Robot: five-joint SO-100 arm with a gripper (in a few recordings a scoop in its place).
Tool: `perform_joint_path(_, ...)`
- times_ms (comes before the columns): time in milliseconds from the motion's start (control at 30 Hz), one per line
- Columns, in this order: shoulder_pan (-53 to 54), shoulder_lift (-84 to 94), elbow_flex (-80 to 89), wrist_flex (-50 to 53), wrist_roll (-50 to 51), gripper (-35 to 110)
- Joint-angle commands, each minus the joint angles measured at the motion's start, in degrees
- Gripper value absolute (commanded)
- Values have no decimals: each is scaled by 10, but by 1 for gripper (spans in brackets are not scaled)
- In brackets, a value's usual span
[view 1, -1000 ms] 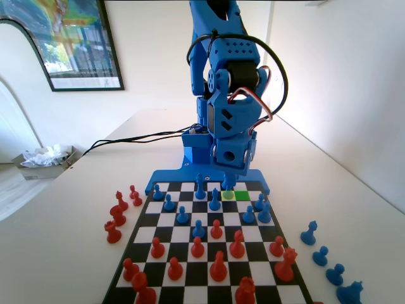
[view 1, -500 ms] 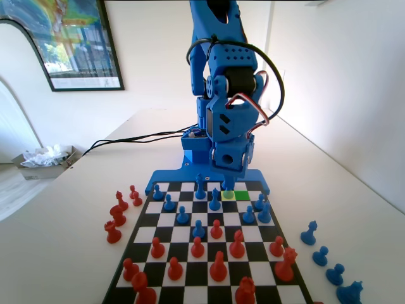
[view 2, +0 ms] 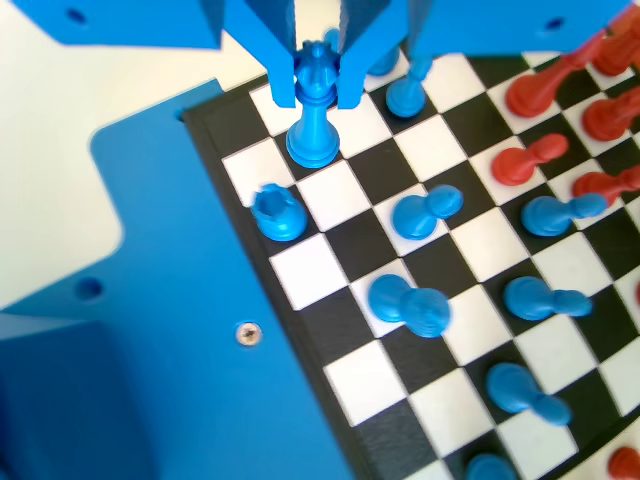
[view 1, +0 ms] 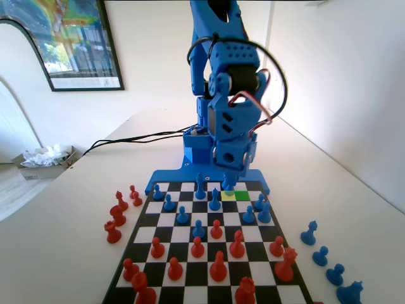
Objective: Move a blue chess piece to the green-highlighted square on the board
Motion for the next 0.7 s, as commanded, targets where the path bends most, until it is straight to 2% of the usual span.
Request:
perform_joint_path(0, -27, 12, -48, 27, 19, 1)
perform_joint_path(300, -45, 5, 2, -45, 34, 1)
perform_joint_path(667, -38, -11, 33, -83, 24, 1)
